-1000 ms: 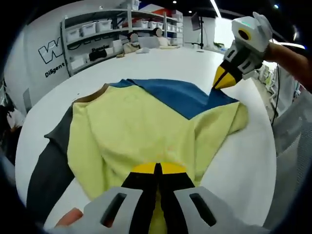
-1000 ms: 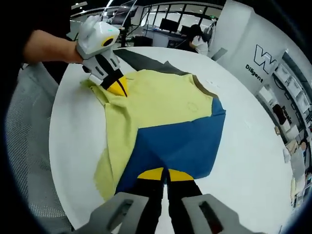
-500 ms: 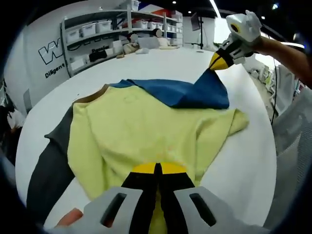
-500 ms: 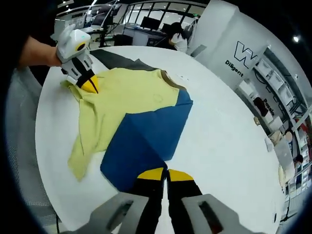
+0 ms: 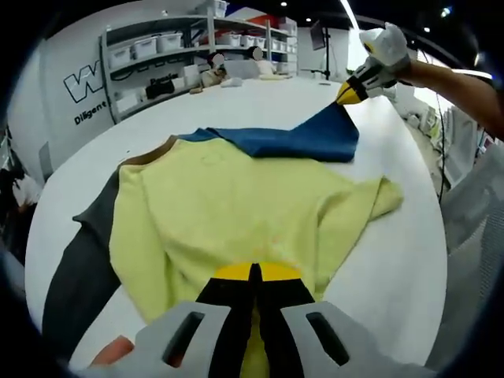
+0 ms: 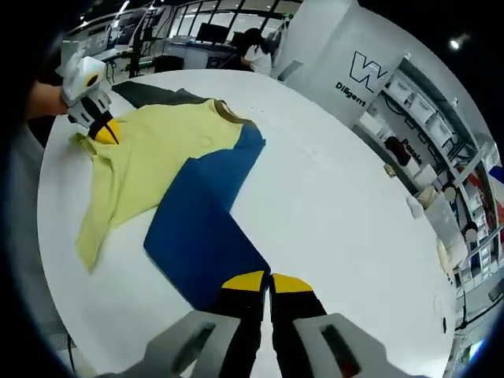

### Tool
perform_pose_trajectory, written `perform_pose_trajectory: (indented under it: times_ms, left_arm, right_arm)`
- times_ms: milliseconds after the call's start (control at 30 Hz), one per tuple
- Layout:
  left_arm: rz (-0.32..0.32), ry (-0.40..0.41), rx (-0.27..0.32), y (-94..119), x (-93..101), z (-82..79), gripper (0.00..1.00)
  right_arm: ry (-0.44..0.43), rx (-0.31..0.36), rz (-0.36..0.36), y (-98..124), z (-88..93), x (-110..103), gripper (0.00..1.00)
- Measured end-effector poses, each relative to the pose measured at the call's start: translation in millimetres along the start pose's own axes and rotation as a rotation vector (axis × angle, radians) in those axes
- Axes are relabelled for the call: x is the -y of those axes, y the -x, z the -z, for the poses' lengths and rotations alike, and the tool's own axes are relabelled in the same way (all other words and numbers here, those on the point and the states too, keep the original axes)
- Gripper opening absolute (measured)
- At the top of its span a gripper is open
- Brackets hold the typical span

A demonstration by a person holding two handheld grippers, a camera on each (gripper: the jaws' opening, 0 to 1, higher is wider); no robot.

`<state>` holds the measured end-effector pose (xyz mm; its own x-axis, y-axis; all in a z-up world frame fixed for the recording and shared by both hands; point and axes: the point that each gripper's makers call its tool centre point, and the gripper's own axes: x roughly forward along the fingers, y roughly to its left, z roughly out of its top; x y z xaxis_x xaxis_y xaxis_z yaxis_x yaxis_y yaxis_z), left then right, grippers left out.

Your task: Fold the garment on the visible template until the final outline fits inside the template.

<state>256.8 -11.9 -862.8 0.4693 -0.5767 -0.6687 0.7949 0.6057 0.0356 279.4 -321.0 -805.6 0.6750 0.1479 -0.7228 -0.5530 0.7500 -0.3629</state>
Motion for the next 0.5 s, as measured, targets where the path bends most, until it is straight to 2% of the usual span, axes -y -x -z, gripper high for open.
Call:
perform_pose_trajectory:
  times_ms: [200,500]
  left_arm:
    - [-0.003,0.009,0.006,0,-0.8,-0.2,0.00]
    - [-0.017,0.050,0.027,1,-1.6,0.1,0.00]
  right_arm:
    - [-0.050,0.000,0.056,-2,9.9,25,0.00]
    - [-0.078,-0.018,0.100,-9,23.8,44,0.00]
